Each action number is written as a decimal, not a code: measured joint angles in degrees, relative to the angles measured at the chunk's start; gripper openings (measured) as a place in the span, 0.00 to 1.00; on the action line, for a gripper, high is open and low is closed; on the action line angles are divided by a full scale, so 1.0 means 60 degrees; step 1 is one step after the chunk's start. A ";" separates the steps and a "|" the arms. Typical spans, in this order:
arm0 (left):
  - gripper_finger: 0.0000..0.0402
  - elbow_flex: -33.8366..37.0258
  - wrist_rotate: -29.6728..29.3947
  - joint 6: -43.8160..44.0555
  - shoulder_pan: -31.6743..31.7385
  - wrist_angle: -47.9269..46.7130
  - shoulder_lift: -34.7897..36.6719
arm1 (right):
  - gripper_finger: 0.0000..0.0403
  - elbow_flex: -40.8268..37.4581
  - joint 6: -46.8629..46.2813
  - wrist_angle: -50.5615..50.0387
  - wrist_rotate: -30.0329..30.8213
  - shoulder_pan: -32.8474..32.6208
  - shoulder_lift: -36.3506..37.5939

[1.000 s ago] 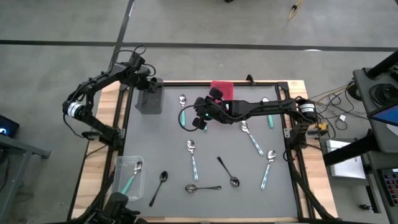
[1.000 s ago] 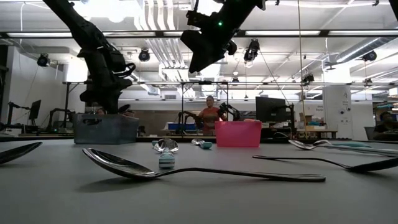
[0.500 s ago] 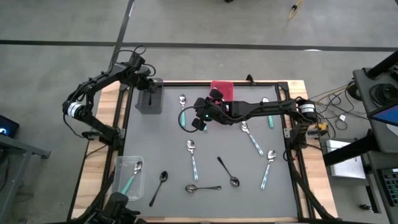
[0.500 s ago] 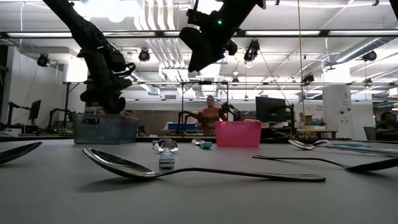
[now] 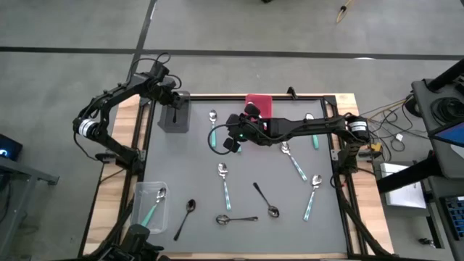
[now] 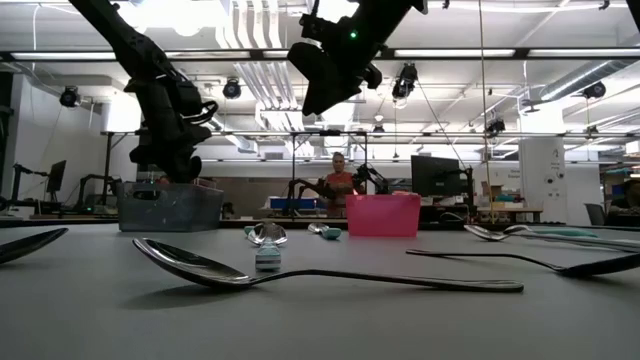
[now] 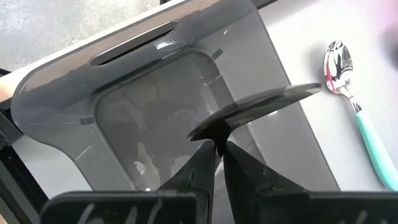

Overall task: Sort silverware by color (type)
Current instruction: Put the black spoon into the black bin, then put the white green spoon into the red bin

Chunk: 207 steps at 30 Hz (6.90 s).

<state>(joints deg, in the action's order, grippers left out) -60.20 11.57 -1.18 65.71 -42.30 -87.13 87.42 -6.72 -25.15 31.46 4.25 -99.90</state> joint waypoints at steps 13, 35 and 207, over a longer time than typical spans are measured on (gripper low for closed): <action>0.09 0.0000 0.0001 -0.0006 0.0000 -0.0034 0.0000 | 0.33 0.0000 0.0025 -0.0019 0.0000 0.0000 0.0000; 0.22 0.2035 0.3022 -0.0083 -0.0779 0.1329 0.3834 | 0.33 0.0007 -0.1162 -0.0390 -0.0769 -0.0277 0.0000; 0.22 0.7231 0.0908 0.1565 -0.7563 0.7897 0.8528 | 0.37 -0.0602 -0.4921 -0.8855 -0.5237 0.0280 -0.1076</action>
<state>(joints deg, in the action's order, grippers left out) -16.82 17.02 8.21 20.34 5.08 -35.97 83.80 -36.24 -78.28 0.04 5.93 -106.35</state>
